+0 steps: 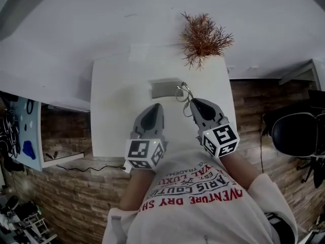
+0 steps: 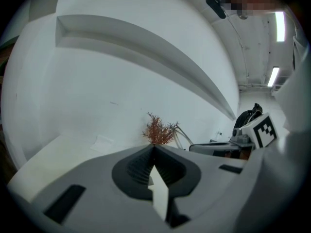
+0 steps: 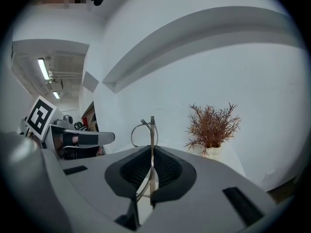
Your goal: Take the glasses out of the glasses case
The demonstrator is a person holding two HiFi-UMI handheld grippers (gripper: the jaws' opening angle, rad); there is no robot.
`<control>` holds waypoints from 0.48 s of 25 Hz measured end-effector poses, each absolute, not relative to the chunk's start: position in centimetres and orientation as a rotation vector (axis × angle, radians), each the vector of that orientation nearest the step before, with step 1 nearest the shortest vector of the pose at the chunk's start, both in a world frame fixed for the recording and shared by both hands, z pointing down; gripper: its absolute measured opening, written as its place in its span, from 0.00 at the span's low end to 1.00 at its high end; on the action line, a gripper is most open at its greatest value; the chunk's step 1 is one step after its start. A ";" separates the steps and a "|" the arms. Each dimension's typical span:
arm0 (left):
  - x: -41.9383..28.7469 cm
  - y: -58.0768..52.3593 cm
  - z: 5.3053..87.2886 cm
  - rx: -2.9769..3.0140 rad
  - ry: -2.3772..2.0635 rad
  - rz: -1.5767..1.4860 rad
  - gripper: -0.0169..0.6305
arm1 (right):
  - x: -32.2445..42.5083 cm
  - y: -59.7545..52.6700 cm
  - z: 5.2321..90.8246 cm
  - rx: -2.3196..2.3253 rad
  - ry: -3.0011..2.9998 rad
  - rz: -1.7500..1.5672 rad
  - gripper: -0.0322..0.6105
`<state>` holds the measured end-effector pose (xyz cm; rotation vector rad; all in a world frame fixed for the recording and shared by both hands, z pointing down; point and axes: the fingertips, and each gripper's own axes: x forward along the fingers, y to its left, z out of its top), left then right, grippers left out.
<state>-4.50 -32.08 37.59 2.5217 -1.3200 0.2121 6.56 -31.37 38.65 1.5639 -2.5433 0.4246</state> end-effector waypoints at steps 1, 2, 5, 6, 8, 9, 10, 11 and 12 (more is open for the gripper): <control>-4.5 -32.0 37.7 2.518 -1.323 0.213 0.03 | 6.6 -31.3 38.7 1.564 -2.542 0.424 0.09; -4.5 -31.9 37.8 2.514 -1.325 0.214 0.03 | 6.6 -31.2 38.7 1.563 -2.541 0.424 0.09; -4.5 -31.8 38.0 2.503 -1.330 0.218 0.03 | 6.7 -31.0 38.7 1.557 -2.542 0.425 0.09; -4.5 -31.8 38.1 2.501 -1.330 0.219 0.03 | 6.7 -31.0 38.7 1.554 -2.542 0.426 0.09; -4.4 -31.6 38.2 2.500 -1.329 0.223 0.03 | 6.7 -30.9 38.8 1.549 -2.539 0.429 0.09; -4.3 -31.5 38.3 2.498 -1.327 0.224 0.03 | 6.7 -30.9 38.9 1.547 -2.537 0.431 0.09; -4.2 -31.4 38.4 2.497 -1.325 0.225 0.03 | 6.7 -30.8 38.9 1.546 -2.535 0.432 0.09; -4.2 -31.3 38.4 2.495 -1.323 0.225 0.03 | 6.7 -30.7 39.0 1.544 -2.532 0.433 0.09; -4.2 -31.3 38.5 2.493 -1.323 0.226 0.03 | 6.6 -30.6 39.0 1.542 -2.531 0.433 0.09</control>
